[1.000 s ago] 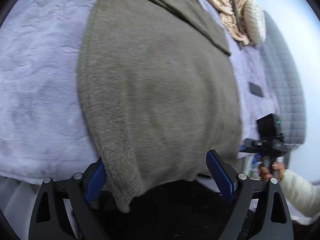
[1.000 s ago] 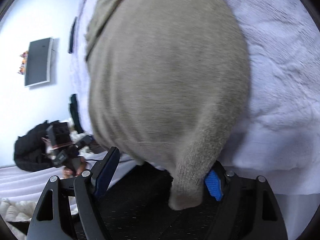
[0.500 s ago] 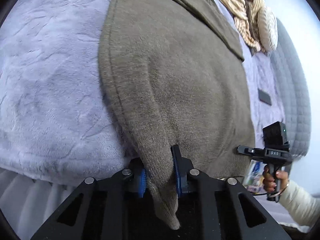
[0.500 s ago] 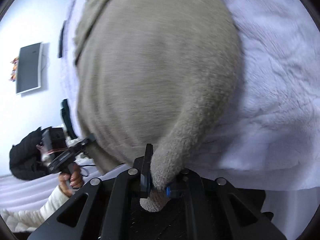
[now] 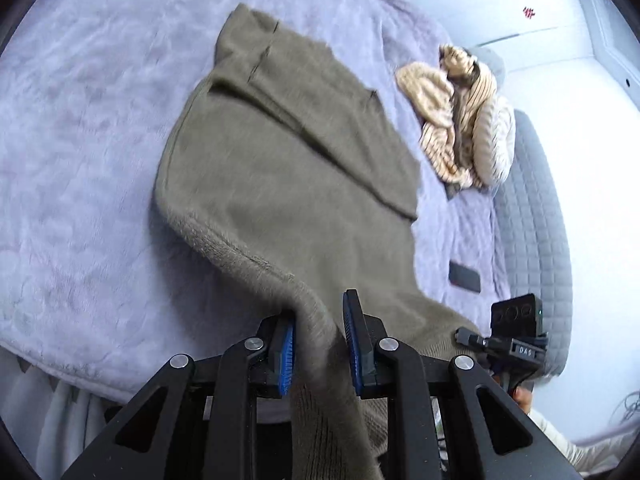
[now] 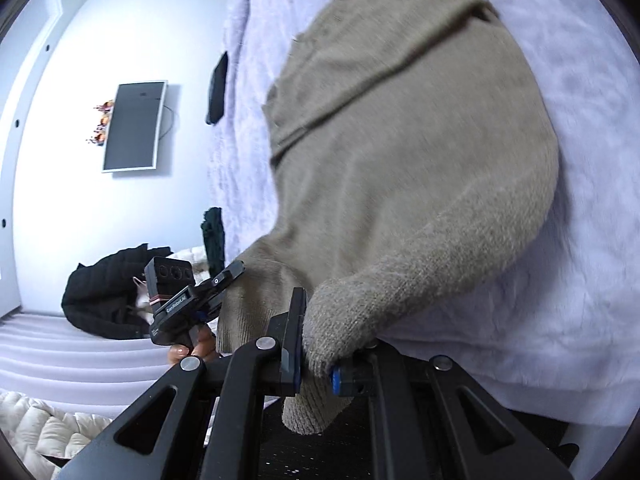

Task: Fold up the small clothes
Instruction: 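Hold the hem with both tools and lift it toward the collar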

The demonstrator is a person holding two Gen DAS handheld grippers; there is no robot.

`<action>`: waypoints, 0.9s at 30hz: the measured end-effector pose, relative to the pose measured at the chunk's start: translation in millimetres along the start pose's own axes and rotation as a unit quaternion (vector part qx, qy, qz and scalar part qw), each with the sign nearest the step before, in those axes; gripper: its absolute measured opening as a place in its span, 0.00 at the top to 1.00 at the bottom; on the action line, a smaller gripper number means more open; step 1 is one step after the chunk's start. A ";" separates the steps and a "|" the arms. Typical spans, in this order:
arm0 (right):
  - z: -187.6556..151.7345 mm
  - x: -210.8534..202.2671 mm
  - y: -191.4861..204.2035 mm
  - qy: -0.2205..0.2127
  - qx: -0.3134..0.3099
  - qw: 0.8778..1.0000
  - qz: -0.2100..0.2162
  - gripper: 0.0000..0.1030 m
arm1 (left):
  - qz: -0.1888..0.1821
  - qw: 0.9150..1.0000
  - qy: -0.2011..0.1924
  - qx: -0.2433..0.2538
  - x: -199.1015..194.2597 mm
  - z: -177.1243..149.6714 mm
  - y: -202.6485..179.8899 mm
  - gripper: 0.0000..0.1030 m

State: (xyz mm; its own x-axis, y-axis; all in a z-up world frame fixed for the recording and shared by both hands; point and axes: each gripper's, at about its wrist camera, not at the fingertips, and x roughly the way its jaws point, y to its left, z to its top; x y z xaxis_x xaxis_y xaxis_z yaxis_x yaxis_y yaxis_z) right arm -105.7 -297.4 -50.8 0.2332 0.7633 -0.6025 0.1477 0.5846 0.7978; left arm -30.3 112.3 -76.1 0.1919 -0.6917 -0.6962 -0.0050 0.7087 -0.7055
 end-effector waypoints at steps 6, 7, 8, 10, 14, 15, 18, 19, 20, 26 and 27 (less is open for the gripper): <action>28.9 -29.2 21.6 -0.013 -0.032 0.999 0.031 0.89 | -0.002 0.999 -0.050 0.006 -6.8 33.5 -35.2 0.78; 34.6 -32.5 24.3 -0.014 -0.036 0.999 0.033 0.89 | -0.001 0.998 -0.057 0.006 -5.7 37.8 -39.0 0.78; 41.3 -34.8 26.8 -0.015 -0.040 0.998 0.036 0.89 | -0.001 0.998 -0.061 0.006 -6.3 42.1 -40.7 0.78; 53.5 -33.0 33.1 -0.017 -0.046 0.998 0.037 0.89 | 0.001 0.998 -0.064 0.002 -1.1 48.5 -44.1 0.78; 68.4 -29.4 30.6 -0.008 -0.048 0.999 0.015 0.89 | 0.042 0.999 -0.027 0.007 16.0 49.6 -41.0 0.78; 68.9 -27.2 28.3 -0.005 -0.045 0.999 0.010 0.89 | 0.063 0.998 -0.011 0.014 20.3 46.0 -39.5 0.78; 65.3 -22.2 18.8 -0.002 -0.026 1.000 -0.005 0.89 | 0.088 0.995 0.035 0.038 28.8 30.2 -34.7 0.70; 62.4 -20.7 16.0 -0.002 -0.015 1.000 -0.005 0.89 | 0.093 0.994 0.050 0.041 29.1 25.6 -33.3 0.61; 58.3 -19.6 12.5 -0.002 -0.006 1.000 -0.006 0.89 | 0.104 0.991 0.065 0.047 29.8 19.7 -33.2 0.36; 45.5 -11.8 0.8 0.005 0.017 1.000 -0.018 0.89 | 0.112 0.989 0.086 0.034 33.1 -3.8 -25.8 0.15; 45.1 -10.6 0.2 0.007 0.018 1.000 -0.018 0.89 | 0.107 0.990 0.090 0.029 37.0 -6.2 -25.4 0.15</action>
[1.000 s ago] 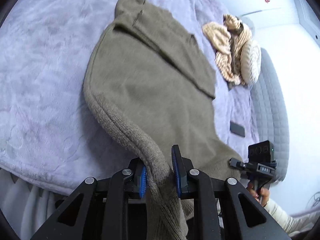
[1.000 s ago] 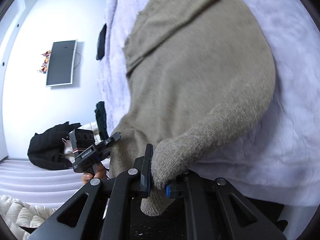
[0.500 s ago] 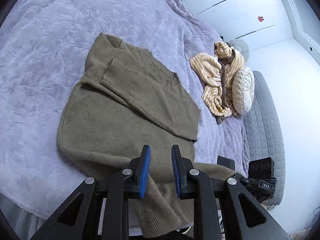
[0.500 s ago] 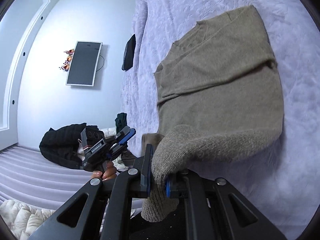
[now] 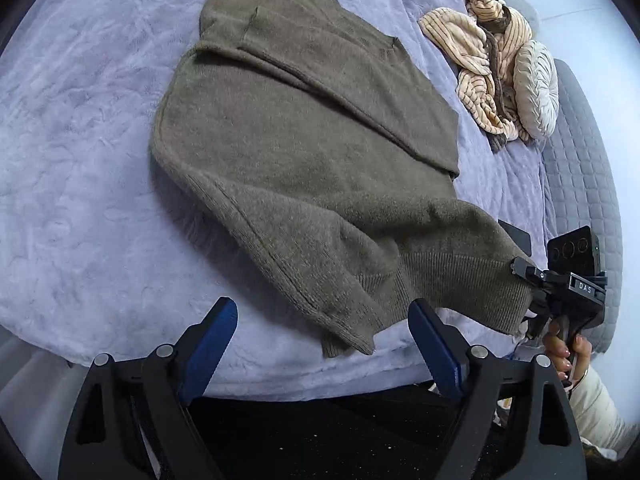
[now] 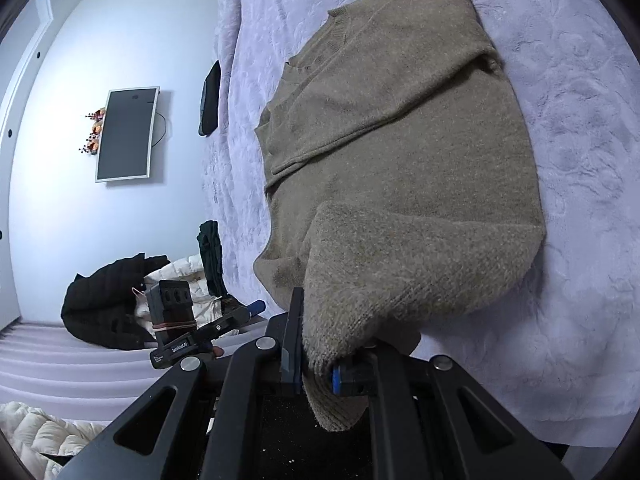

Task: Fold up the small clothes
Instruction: 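Hold the hem with both tools and lift it toward the collar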

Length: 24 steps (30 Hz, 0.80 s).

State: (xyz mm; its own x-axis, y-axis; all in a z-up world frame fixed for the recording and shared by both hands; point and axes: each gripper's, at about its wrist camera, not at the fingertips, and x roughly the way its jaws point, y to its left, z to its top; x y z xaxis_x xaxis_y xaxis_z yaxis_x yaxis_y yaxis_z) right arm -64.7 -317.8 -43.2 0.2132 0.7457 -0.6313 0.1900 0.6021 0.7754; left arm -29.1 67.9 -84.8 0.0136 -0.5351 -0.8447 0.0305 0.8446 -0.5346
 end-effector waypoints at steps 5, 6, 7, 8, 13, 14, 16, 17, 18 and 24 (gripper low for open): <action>0.2 6.8 6.0 0.018 -0.015 1.000 -0.012 0.89 | -0.027 1.000 0.002 -0.005 30.8 -5.3 -16.4 0.15; 0.3 7.2 6.3 0.021 -0.018 1.000 -0.014 0.89 | -0.028 1.000 0.001 -0.007 36.8 -4.2 -21.0 0.15; 0.1 7.4 6.1 0.024 -0.019 0.999 -0.015 0.89 | -0.027 1.000 0.000 -0.010 42.3 -3.4 -25.1 0.15; 0.1 7.2 5.3 0.025 -0.019 0.999 -0.016 0.89 | -0.023 1.000 -0.002 -0.014 48.2 -3.5 -27.5 0.15; -2.5 6.7 2.9 0.031 -0.020 0.999 -0.017 0.89 | 0.004 0.999 0.003 -0.045 68.0 -1.4 -31.0 0.27; -3.1 6.5 2.9 0.032 -0.021 0.999 -0.017 0.89 | 0.012 0.999 0.006 -0.052 71.2 -1.3 -30.9 0.40; -3.9 5.9 3.2 0.032 -0.023 0.999 -0.017 0.89 | 0.014 0.998 0.003 -0.059 73.5 -2.1 -28.5 0.76; -4.5 5.1 3.6 0.031 -0.024 0.999 -0.017 0.89 | 0.008 0.998 0.000 -0.057 72.2 -2.0 -29.0 0.80; -5.1 4.1 3.7 0.031 -0.025 0.999 -0.016 0.89 | 0.002 0.999 -0.008 -0.053 69.7 -1.7 -30.0 0.82; -5.9 -5.3 7.2 0.020 -0.030 0.999 -0.004 0.89 | -0.046 0.997 -0.063 -0.020 31.0 8.7 -41.0 0.83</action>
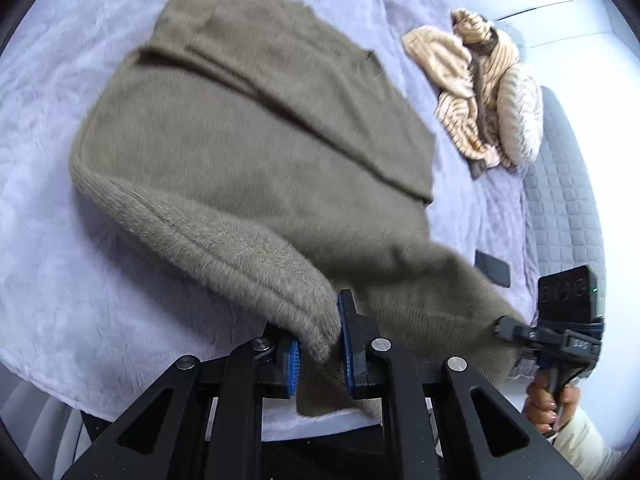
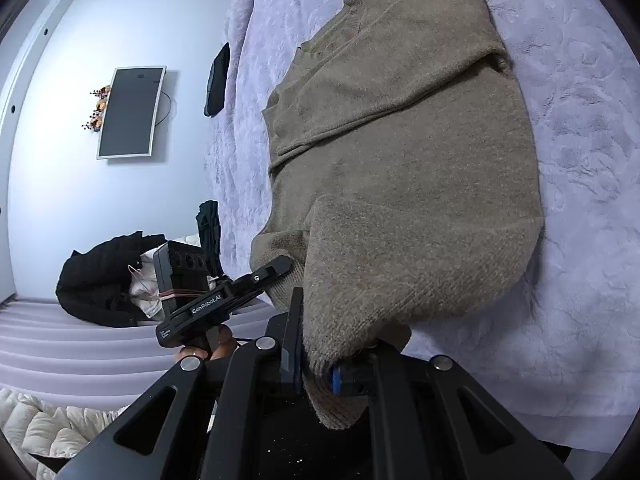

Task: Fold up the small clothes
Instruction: 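Hold the hem with both tools and lift it toward the collar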

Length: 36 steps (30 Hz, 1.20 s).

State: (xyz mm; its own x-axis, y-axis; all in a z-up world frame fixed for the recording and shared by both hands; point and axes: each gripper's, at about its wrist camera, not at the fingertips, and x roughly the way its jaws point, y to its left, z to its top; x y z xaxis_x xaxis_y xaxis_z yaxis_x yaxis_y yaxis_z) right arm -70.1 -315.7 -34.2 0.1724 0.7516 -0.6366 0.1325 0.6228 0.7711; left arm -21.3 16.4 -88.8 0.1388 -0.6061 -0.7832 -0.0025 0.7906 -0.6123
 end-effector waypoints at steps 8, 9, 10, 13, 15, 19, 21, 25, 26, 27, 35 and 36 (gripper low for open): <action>14.7 -10.9 18.6 -0.019 -0.015 1.000 0.017 0.89 | -0.027 0.999 -0.036 -0.024 -16.1 36.8 10.9 0.83; 17.3 -11.5 21.5 -0.020 -0.018 0.999 0.018 0.89 | -0.022 0.999 -0.033 -0.024 -14.5 40.7 11.5 0.83; 20.4 -11.4 24.5 -0.020 -0.023 0.999 0.015 0.89 | -0.017 0.999 -0.024 -0.023 -13.4 43.0 11.7 0.83; 23.3 -8.1 24.4 -0.015 -0.021 1.000 0.009 0.89 | 0.006 1.000 0.027 -0.014 0.3 39.3 10.5 0.83; 21.8 -5.5 21.2 -0.011 -0.016 1.000 0.006 0.89 | 0.022 0.998 0.060 -0.008 11.8 31.9 11.7 0.83; 16.8 -1.3 10.6 -0.007 0.004 1.000 0.004 0.89 | 0.037 0.995 0.091 -0.012 27.6 18.6 15.2 0.82; 14.0 -1.1 8.8 -0.006 0.008 1.000 0.003 0.89 | 0.050 0.994 0.096 -0.010 34.3 15.9 14.8 0.82; 12.6 -2.5 9.1 -0.006 0.008 1.000 -0.002 0.89 | 0.071 0.995 0.068 -0.006 34.0 11.4 16.9 0.92; 12.7 -3.6 10.0 -0.007 0.008 1.000 -0.002 0.89 | 0.070 0.996 0.056 0.004 30.1 10.3 14.5 0.92; 12.3 -3.9 10.9 -0.009 0.008 1.000 -0.002 0.89 | 0.065 0.997 0.045 0.013 27.4 9.3 12.4 0.92; 10.0 -5.3 15.1 -0.016 0.006 1.000 0.011 0.89 | -0.027 0.998 -0.049 -0.005 -24.9 23.7 9.0 0.92; 10.7 -5.7 16.6 -0.017 0.005 1.000 0.014 0.89 | -0.035 0.998 -0.056 -0.017 -28.4 27.8 12.1 0.92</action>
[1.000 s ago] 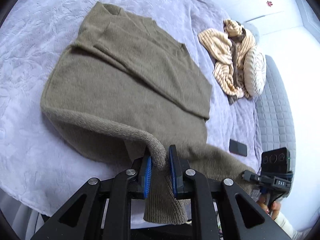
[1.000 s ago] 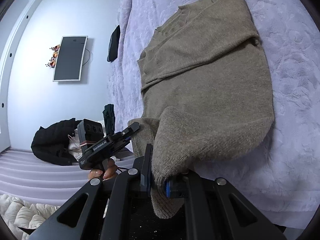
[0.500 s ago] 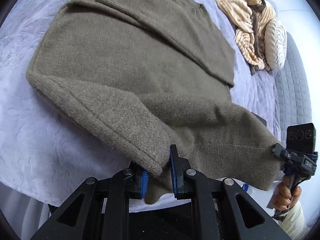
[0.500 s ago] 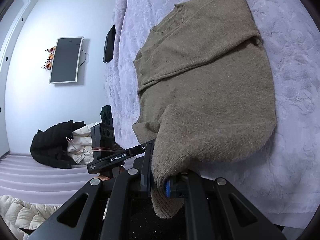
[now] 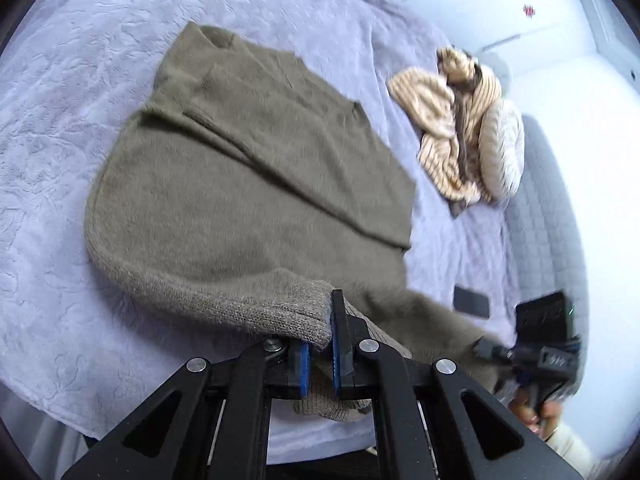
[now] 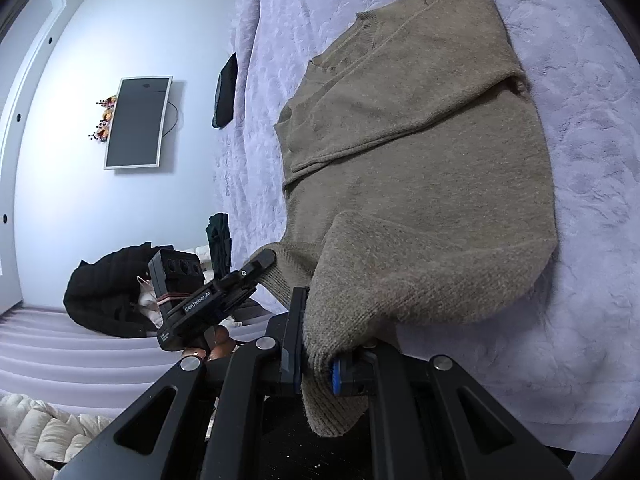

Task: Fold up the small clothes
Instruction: 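Hold the hem with both tools and lift it toward the collar, then lay the held hem over the collar with both tools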

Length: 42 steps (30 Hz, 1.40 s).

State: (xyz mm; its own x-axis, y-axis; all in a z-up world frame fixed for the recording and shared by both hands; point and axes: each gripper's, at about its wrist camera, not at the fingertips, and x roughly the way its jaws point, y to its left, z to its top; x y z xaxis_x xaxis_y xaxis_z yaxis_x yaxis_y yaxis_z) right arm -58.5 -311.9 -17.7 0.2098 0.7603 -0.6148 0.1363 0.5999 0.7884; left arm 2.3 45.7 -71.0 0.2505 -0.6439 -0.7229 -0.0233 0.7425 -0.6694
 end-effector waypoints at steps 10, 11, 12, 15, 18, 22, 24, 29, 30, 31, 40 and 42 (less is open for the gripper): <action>23.1 -8.6 21.1 -0.033 -0.009 0.999 0.032 0.89 | -0.049 0.994 -0.056 -0.074 -23.4 43.6 22.0 0.92; 30.4 -9.5 23.1 -0.039 -0.010 0.999 0.037 0.89 | -0.049 0.994 -0.061 -0.073 -25.7 49.9 22.3 0.92; 36.3 -9.8 25.2 -0.042 -0.011 0.998 0.039 0.89 | -0.050 0.994 -0.067 -0.071 -27.6 57.7 21.3 0.92; 60.1 -11.0 32.7 -0.051 -0.018 0.998 0.040 0.89 | -0.053 0.993 -0.080 -0.064 -32.0 79.2 20.0 0.92; 83.3 -10.1 36.5 -0.057 -0.019 0.997 0.037 0.89 | -0.053 0.993 -0.091 -0.061 -34.5 104.2 22.1 0.92; 119.2 -6.6 25.1 -0.070 0.003 0.997 0.034 0.89 | -0.049 0.992 -0.099 -0.061 -28.6 139.2 30.7 0.92; 137.9 -1.4 13.6 -0.075 0.021 0.997 0.027 0.89 | -0.041 0.993 -0.097 -0.058 -19.1 157.2 36.8 0.92; 180.6 20.0 -24.1 -0.078 0.065 0.995 0.002 0.89 | -0.006 0.996 -0.076 -0.046 17.9 190.3 56.4 0.92; 186.6 24.3 -31.3 -0.078 0.072 0.994 -0.004 0.89 | 0.001 0.997 -0.070 -0.044 26.1 194.5 60.7 0.92; 193.7 30.0 -40.1 -0.077 0.080 0.994 -0.013 0.89 | 0.007 0.997 -0.066 -0.042 32.7 196.7 64.3 0.92; 219.3 67.4 -80.9 -0.058 0.133 0.987 -0.062 0.73 | 0.057 0.997 -0.026 -0.038 72.0 207.0 88.2 0.92; 213.9 67.6 -79.0 -0.053 0.131 0.988 -0.058 0.52 | 0.054 0.998 -0.021 -0.032 70.0 206.9 87.4 0.92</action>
State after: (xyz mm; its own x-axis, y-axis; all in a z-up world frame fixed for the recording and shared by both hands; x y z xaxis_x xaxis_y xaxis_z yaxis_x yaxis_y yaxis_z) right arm 152.0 -361.3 -116.8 0.2761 0.6509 -0.7072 0.4090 0.5862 0.6993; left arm 218.0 103.7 -144.8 0.2829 -0.5522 -0.7843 -0.1137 0.7926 -0.5991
